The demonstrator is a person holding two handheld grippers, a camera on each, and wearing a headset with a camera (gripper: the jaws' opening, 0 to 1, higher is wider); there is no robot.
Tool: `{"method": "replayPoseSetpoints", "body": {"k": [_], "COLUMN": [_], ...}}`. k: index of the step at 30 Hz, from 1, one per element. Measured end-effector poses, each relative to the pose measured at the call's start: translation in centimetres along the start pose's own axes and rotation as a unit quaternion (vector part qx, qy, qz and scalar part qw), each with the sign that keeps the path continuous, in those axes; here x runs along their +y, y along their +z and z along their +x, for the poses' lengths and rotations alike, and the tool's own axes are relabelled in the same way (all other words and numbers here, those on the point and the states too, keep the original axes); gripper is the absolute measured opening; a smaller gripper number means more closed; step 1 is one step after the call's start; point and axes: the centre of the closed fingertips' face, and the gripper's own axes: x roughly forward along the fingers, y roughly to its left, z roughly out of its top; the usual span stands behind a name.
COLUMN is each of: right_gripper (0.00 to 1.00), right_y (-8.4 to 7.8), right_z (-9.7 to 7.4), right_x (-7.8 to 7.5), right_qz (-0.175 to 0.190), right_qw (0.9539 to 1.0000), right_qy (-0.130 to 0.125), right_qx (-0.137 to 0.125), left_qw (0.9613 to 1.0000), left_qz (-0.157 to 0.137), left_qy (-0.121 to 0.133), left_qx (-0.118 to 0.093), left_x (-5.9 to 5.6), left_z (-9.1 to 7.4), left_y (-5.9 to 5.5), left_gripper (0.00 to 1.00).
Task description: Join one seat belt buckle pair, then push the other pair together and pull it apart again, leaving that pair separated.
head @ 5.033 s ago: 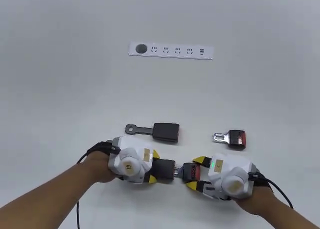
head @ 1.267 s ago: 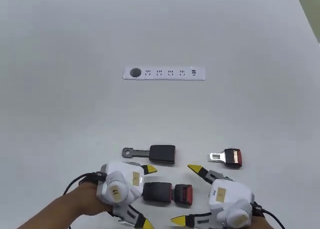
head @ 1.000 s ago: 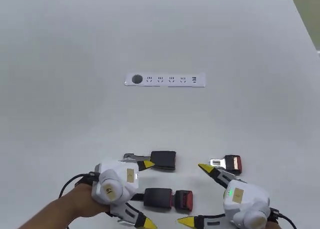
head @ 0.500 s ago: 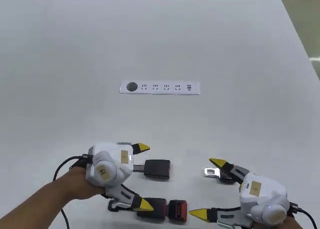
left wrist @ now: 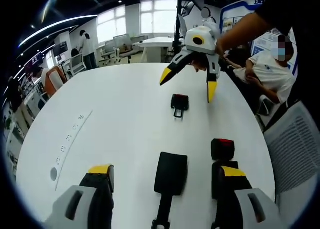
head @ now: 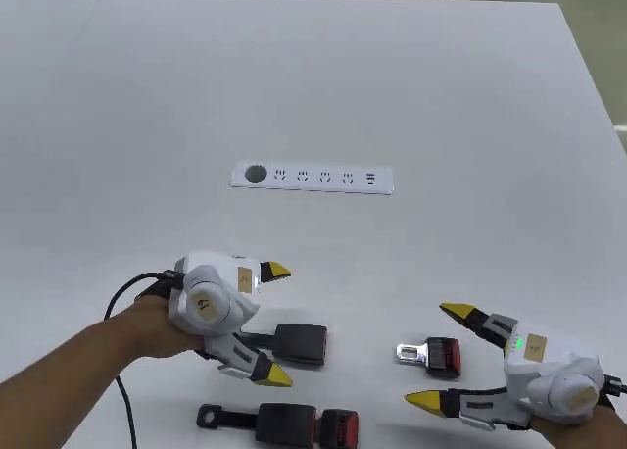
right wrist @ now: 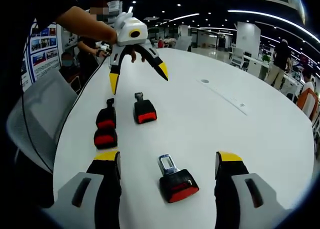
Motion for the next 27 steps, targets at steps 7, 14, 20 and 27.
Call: {"method": "replayPoseSetpoints", "body": {"k": [7,14,20,27], "right_gripper": [0.74,0.72,0.69,0.61], "right_y": [-2.0,-4.1,-4.9,-5.6], "right_z": [0.1,0.5,0.8,1.0], "right_x": [-1.8,-1.8,-1.1,-0.6], "right_qz": [0.004,0.000,-0.004,-0.025], "right_qw": [0.9998,0.9979,0.9960,0.9937], "right_qy": [0.008,0.035,0.055,0.066], "right_qx": [0.020,0.054,0.070,0.086], "left_qw": [0.9994,0.9982,0.9983,0.9974], "left_qz": [-0.003,-0.005,-0.006,0.034], "left_qy": [-0.017,-0.037,-0.040,-0.032], "left_qx": [0.031,0.047,0.042,0.055], "left_x": [0.2,0.0,-0.2,-0.2], "left_z": [2.3,4.0,4.5,4.9], "left_y": [-2.8,-4.6,-4.6,-5.6], "left_gripper": [0.86,0.83,0.81,0.72]}}
